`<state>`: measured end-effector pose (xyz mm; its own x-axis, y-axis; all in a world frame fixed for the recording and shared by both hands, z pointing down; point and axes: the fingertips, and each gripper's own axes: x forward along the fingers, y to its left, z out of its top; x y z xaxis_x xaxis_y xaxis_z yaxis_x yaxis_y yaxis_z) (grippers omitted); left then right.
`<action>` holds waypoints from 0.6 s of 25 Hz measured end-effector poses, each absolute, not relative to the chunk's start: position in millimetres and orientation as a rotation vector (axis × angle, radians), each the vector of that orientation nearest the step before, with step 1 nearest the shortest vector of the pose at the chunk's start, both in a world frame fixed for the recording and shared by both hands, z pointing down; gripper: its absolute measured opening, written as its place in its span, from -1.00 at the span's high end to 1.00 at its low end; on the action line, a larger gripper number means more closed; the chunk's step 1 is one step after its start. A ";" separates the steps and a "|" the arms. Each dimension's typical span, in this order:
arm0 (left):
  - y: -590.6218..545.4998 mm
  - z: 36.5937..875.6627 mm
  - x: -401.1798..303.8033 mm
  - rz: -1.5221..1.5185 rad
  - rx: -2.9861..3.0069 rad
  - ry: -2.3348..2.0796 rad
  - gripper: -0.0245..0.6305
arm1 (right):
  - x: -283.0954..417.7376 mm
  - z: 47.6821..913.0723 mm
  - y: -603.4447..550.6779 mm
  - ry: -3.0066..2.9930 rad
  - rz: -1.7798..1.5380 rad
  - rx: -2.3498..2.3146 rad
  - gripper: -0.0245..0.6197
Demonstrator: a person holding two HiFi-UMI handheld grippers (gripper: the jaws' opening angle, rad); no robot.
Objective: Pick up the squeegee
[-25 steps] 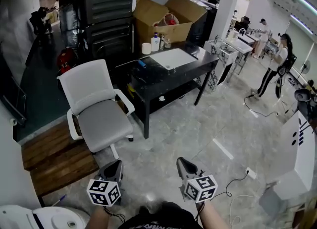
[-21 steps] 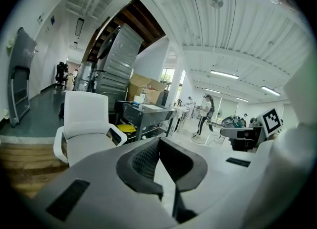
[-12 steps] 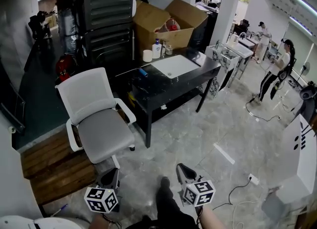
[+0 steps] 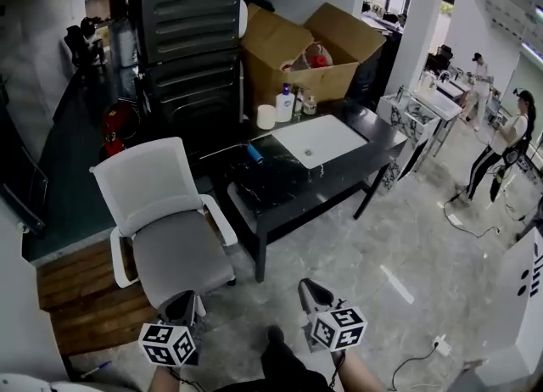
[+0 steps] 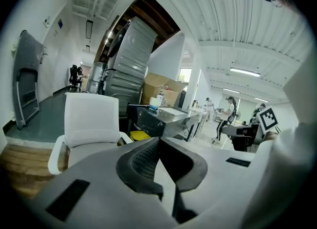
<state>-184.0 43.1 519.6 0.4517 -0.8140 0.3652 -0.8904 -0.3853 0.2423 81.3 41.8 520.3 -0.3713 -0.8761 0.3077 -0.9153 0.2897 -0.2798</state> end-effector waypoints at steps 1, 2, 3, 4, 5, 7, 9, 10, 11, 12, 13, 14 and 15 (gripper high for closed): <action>23.3 517.8 -176.7 0.257 2.299 -1.454 0.86 | 89.0 519.0 19.6 -2.452 0.631 1.692 0.77; 4.1 515.4 -168.8 0.249 2.293 -1.470 0.86 | 97.0 516.9 -2.4 -2.460 0.623 1.680 0.77; -14.1 513.1 -160.8 0.240 2.288 -1.485 0.86 | 105.0 515.1 -23.6 -2.465 0.612 1.670 0.77; -31.6 511.2 -153.7 0.232 2.283 -1.500 0.86 | 112.6 513.9 -44.3 -2.467 0.603 1.662 0.77; -48.9 509.7 -147.3 0.224 2.276 -1.513 0.86 | 119.3 512.9 -64.9 -2.467 0.598 1.657 0.77; -82.2 507.1 -136.1 0.212 2.262 -1.529 0.86 | 130.6 509.6 -103.9 -2.471 0.598 1.651 0.77; -109.7 507.2 -125.9 0.214 2.250 -1.541 0.86 | 140.9 507.4 -136.0 -2.474 0.594 1.645 0.77; -121.5 508.1 -121.3 0.218 2.243 -1.551 0.86 | 146.9 507.6 -149.8 -2.471 0.591 1.642 0.77; -132.5 508.8 -116.9 0.220 2.237 -1.563 0.86 | 152.9 508.3 -163.0 -2.468 0.590 1.637 0.77; -142.7 508.9 -112.5 0.219 2.232 -1.574 0.86 | 158.3 508.8 -175.7 -2.469 0.592 1.630 0.77; -151.8 508.4 -107.9 0.217 2.228 -1.583 0.86 | 162.4 508.6 -187.9 -2.474 0.597 1.618 0.77; -159.6 507.7 -103.4 0.216 2.225 -1.591 0.86 | 164.5 507.7 -199.1 -2.484 0.603 1.602 0.76; -166.1 507.3 -99.1 0.216 2.222 -1.598 0.86 | 164.6 506.4 -209.5 -2.497 0.606 1.580 0.77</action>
<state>-99.1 -166.1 507.3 0.3366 -0.8754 0.3469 -0.9361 -0.2711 0.2240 164.6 -209.5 506.4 -0.4455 -0.8387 0.3132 -0.8889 0.3729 -0.2659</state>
